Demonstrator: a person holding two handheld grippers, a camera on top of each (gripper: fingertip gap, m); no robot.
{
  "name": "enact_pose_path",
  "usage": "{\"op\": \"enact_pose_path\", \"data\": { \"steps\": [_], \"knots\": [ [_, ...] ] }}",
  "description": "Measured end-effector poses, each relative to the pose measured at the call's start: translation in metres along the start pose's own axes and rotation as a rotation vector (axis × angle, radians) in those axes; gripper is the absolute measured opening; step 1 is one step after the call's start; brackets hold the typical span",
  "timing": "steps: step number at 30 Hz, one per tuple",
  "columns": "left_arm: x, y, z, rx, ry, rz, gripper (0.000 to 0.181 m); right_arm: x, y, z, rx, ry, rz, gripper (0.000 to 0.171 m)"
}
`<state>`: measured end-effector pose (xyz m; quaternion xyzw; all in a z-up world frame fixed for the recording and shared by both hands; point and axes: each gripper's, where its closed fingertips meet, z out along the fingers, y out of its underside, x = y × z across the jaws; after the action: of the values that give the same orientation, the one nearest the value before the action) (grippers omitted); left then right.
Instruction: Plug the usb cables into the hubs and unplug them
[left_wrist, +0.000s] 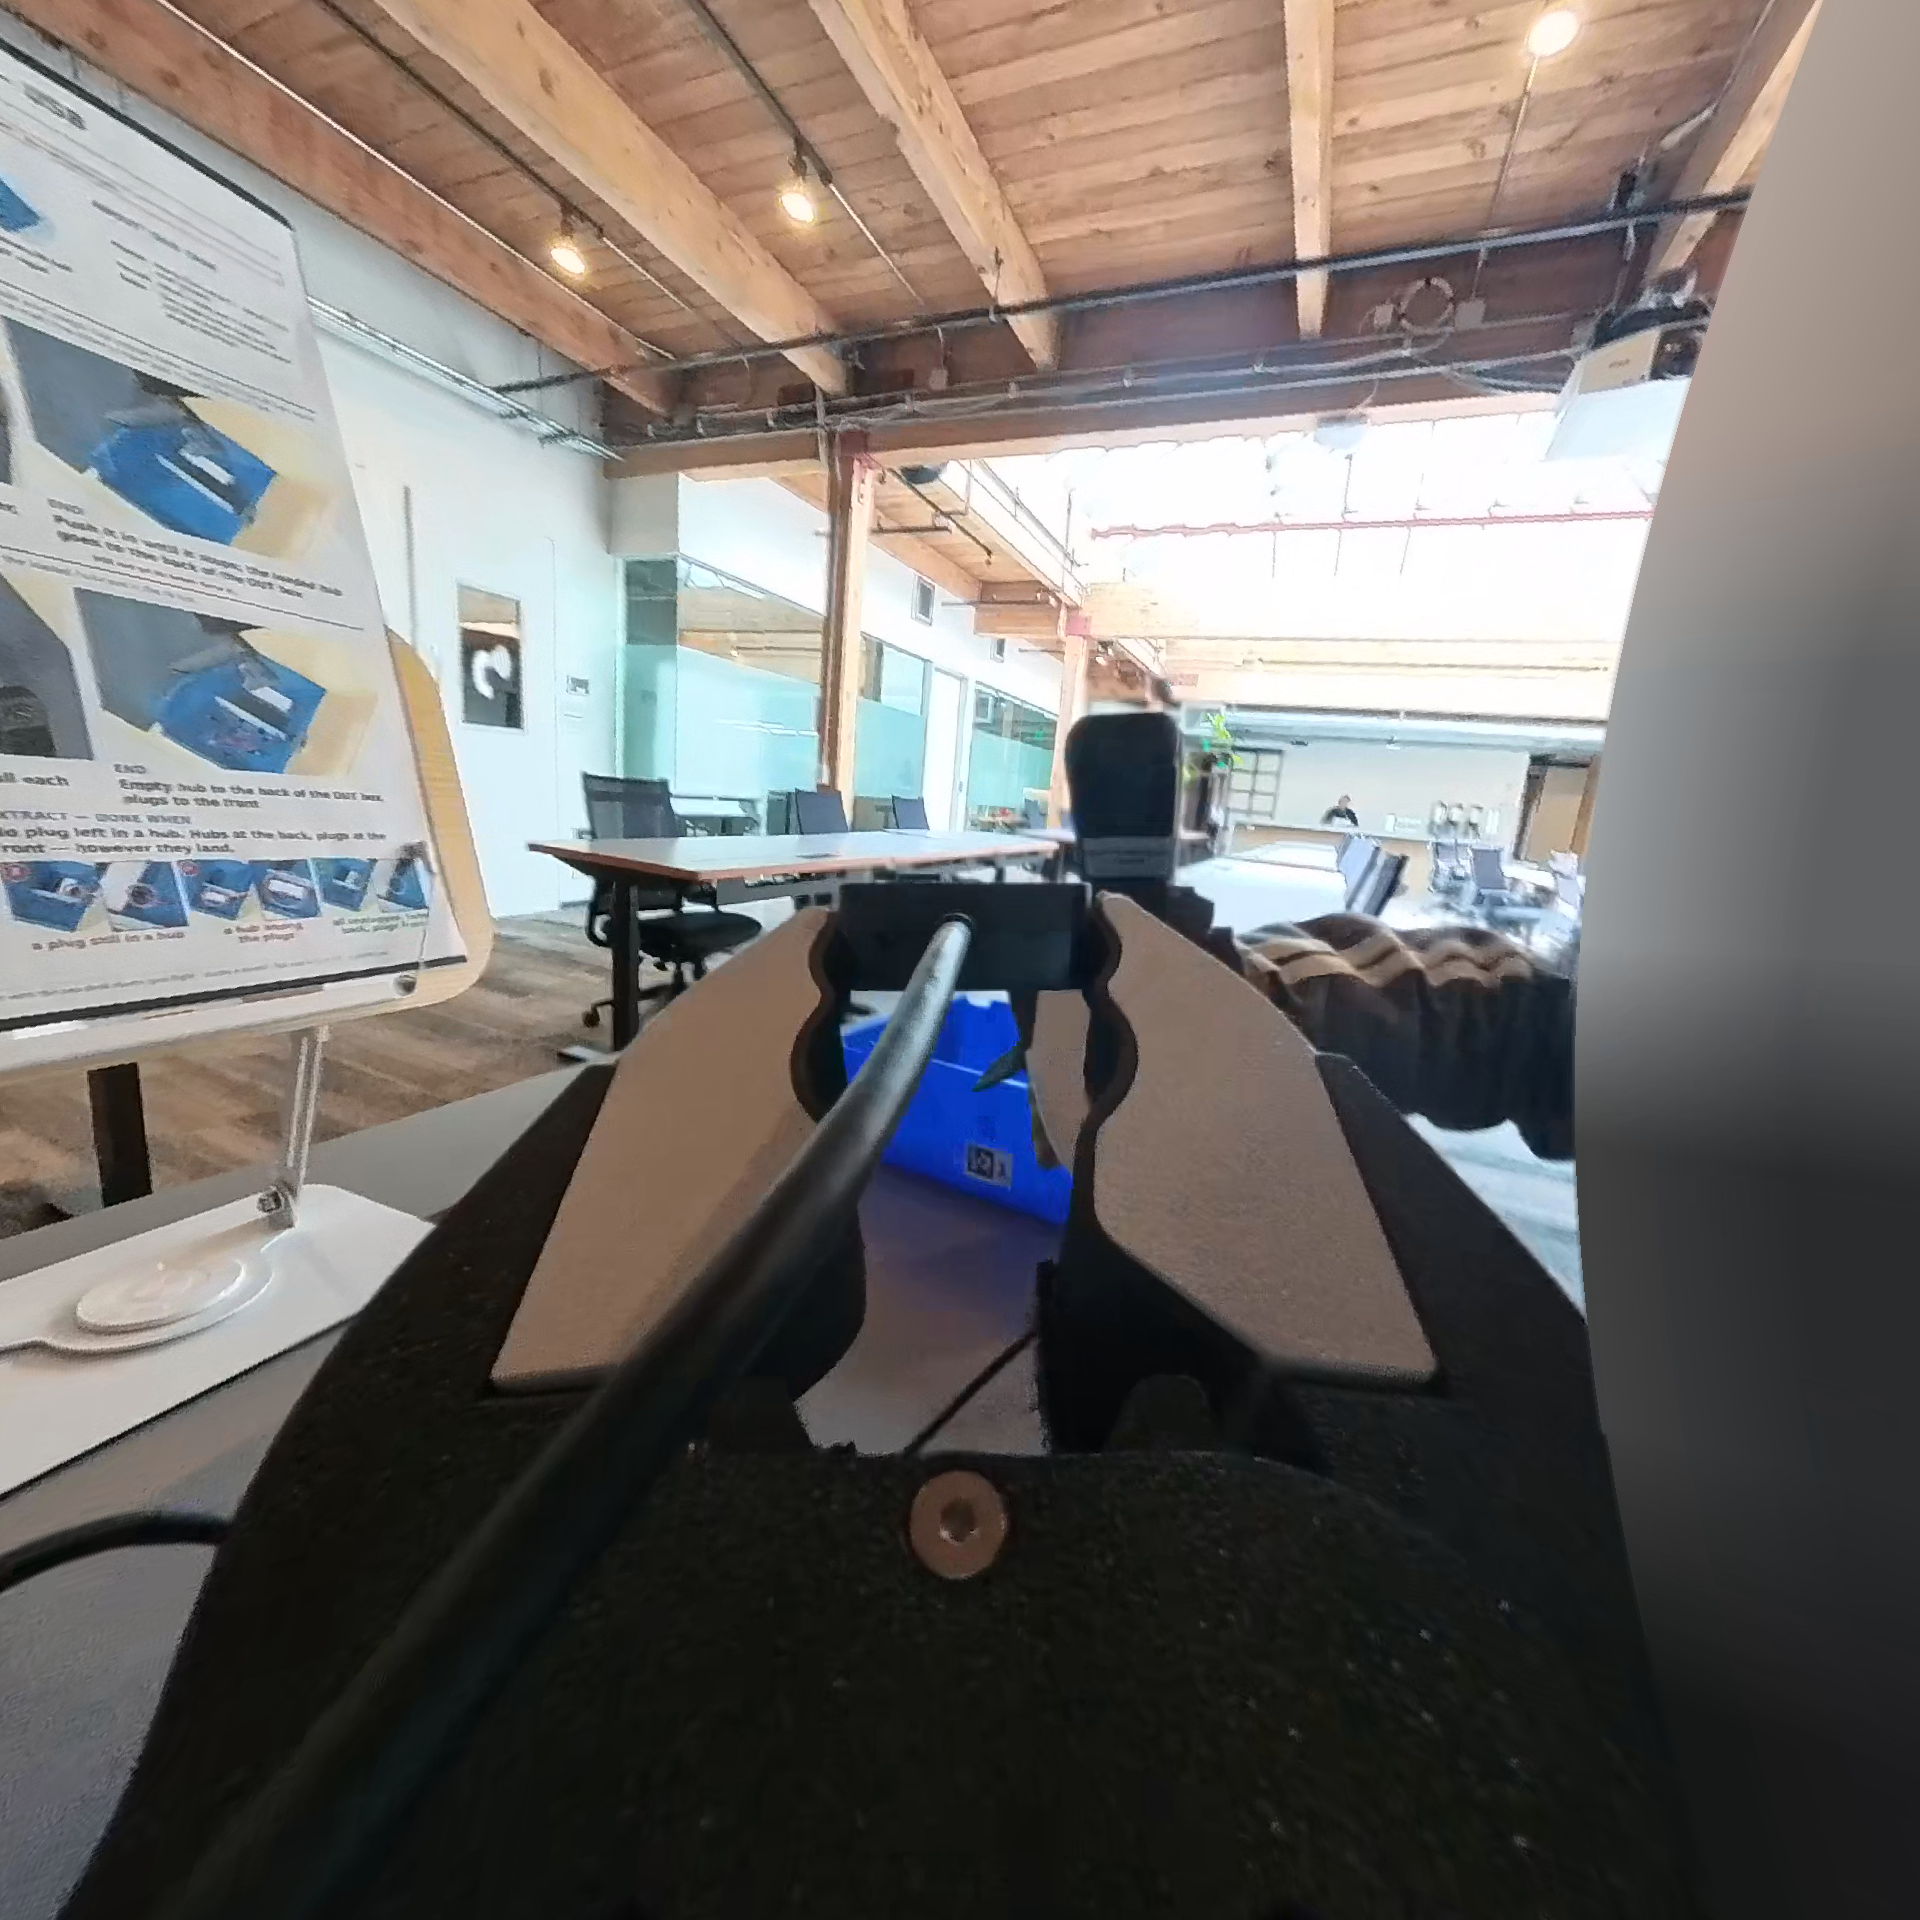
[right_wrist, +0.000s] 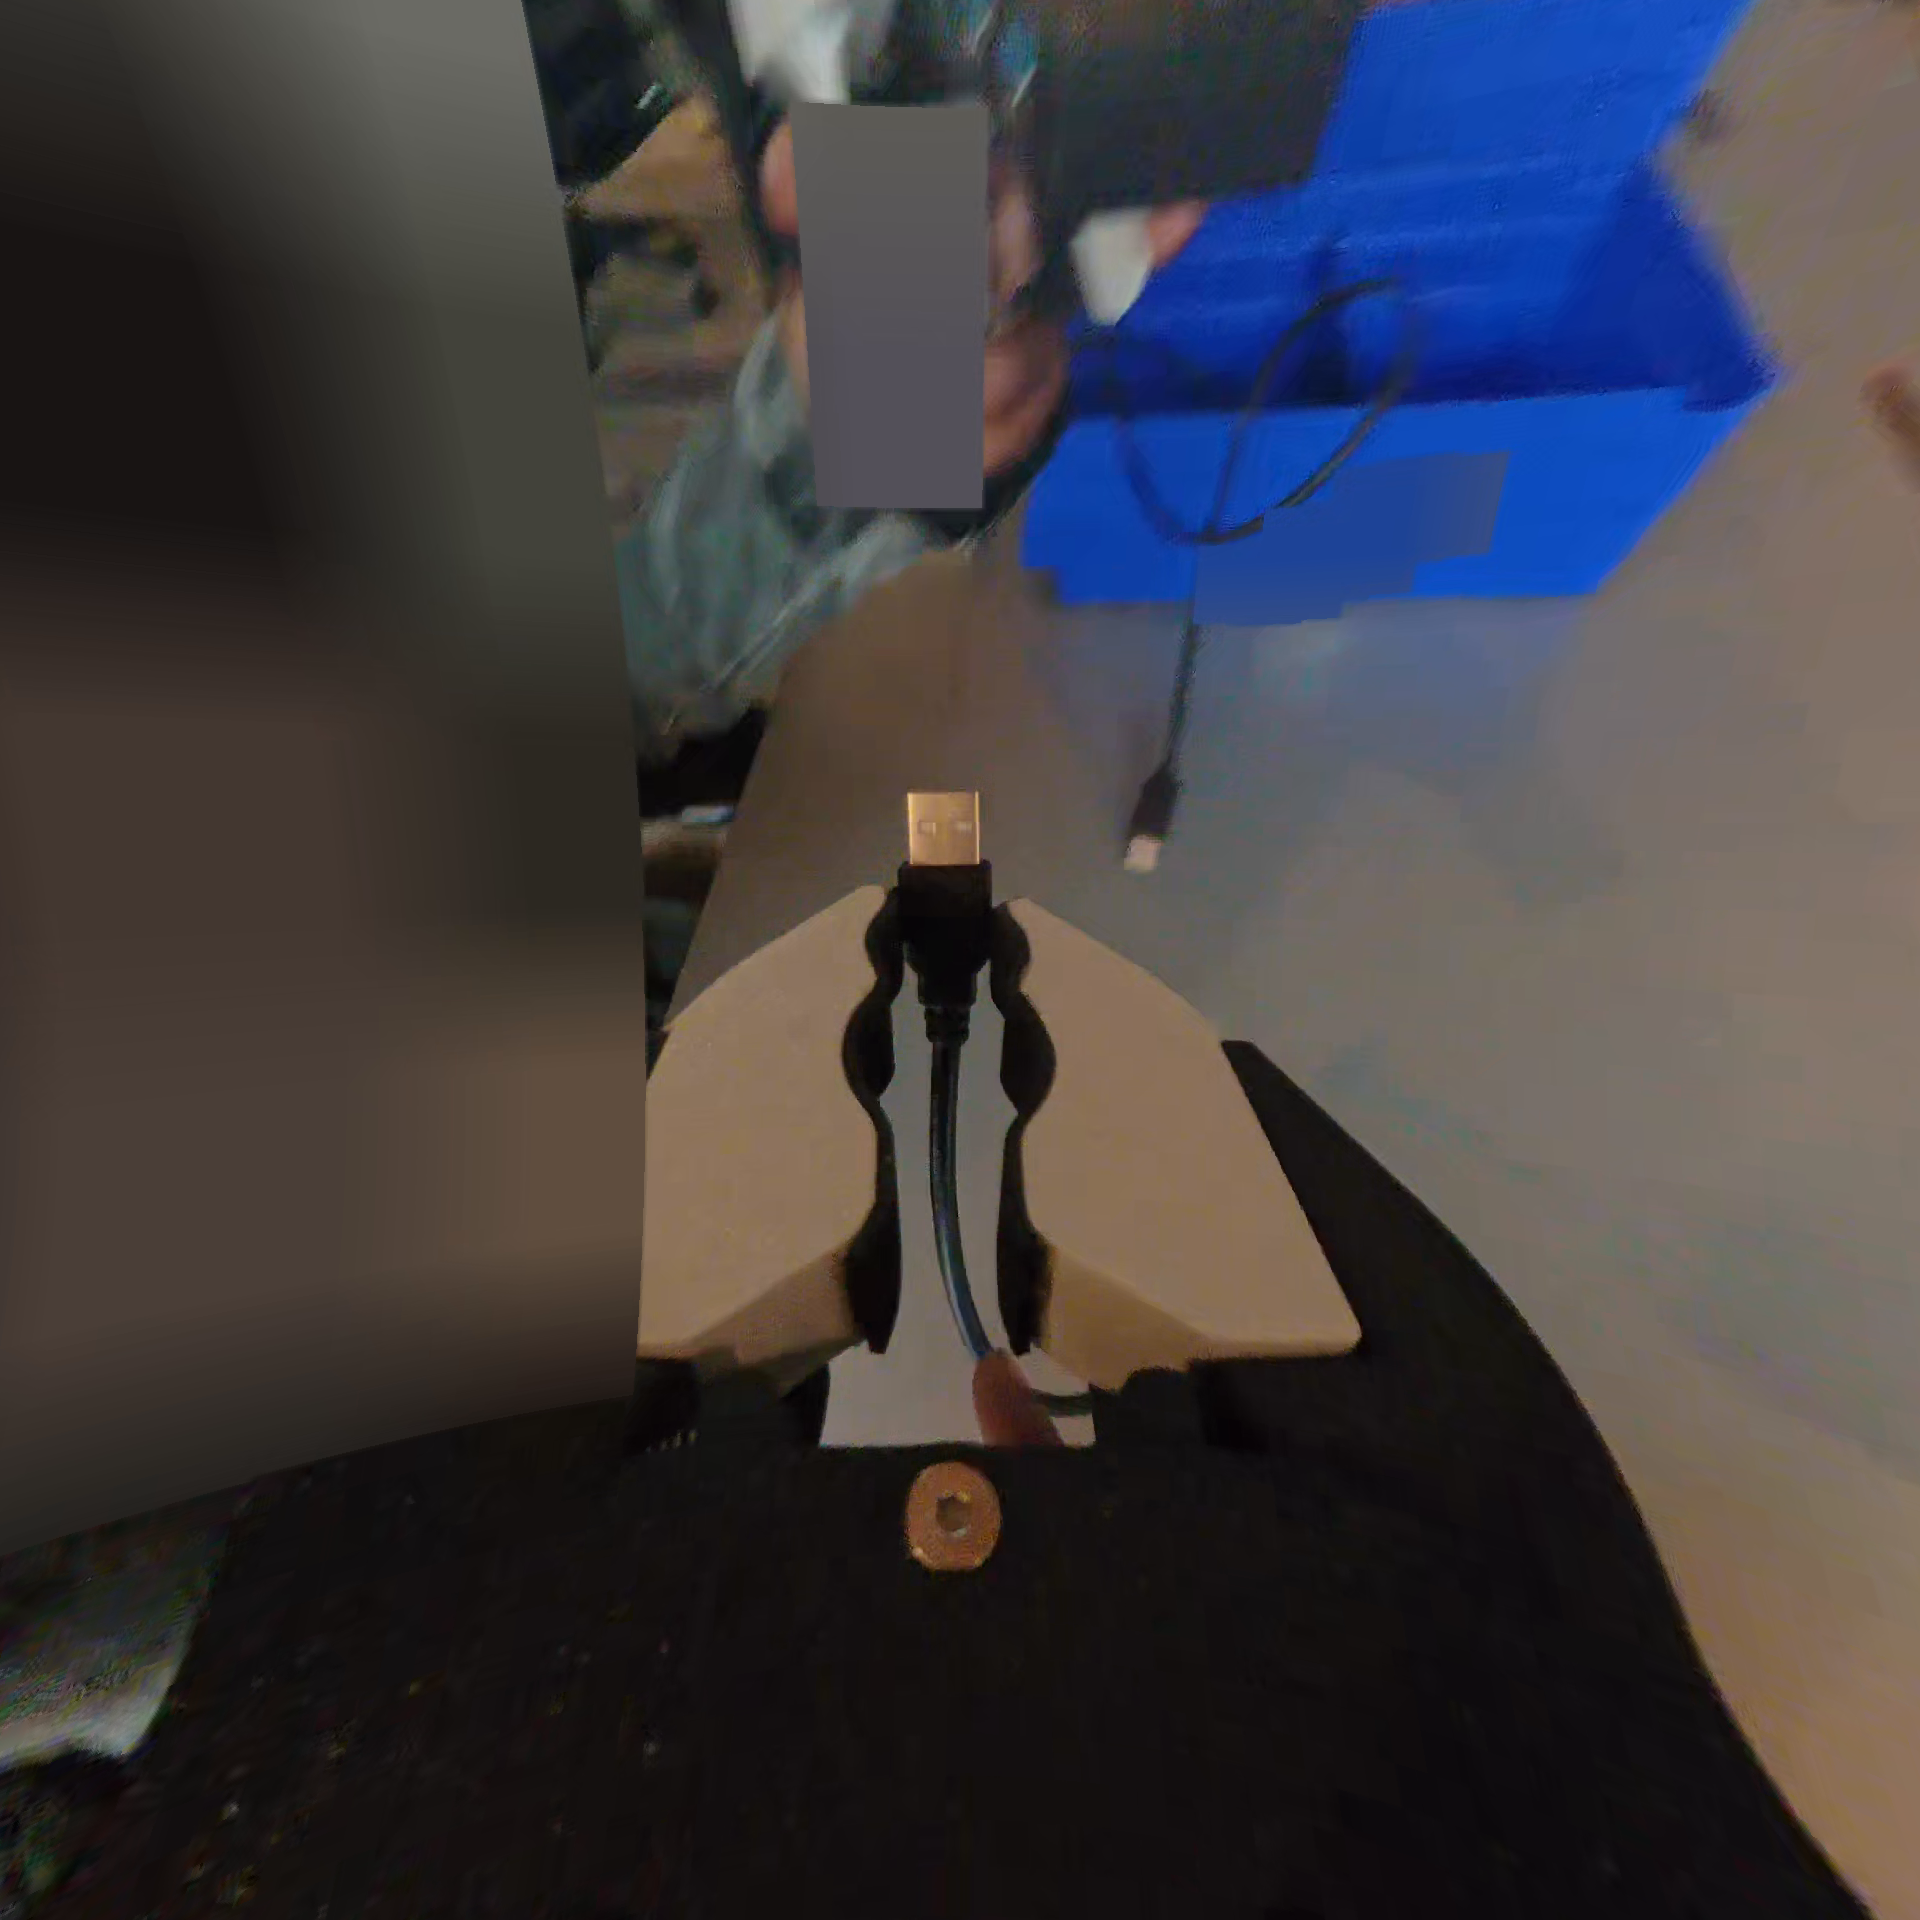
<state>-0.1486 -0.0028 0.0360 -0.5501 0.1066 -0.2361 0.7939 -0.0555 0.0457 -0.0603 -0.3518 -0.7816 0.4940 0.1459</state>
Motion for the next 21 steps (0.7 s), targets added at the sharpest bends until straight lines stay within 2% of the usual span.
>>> {"op": "enact_pose_path", "data": {
  "steps": [3, 7, 15, 21],
  "knots": [
    [-0.005, -0.008, 0.0, 0.065, -0.067, 0.036, 0.043, 0.014, -0.027, -0.007, 0.082, 0.143, 0.188, 0.015],
    [-0.011, -0.01, -0.001, 0.095, -0.175, 0.146, 0.043, 0.018, -0.035, 0.001, 0.095, 0.258, 0.31, 0.015],
    [-0.024, 0.01, 0.007, 0.045, -0.306, 0.27, 0.043, 0.039, -0.038, 0.002, -0.062, 0.42, 0.317, 0.015],
    [-0.04, 0.024, 0.007, -0.001, -0.485, 0.47, 0.044, 0.058, -0.035, -0.003, -0.232, 0.475, 0.337, 0.015]
  ]
}}
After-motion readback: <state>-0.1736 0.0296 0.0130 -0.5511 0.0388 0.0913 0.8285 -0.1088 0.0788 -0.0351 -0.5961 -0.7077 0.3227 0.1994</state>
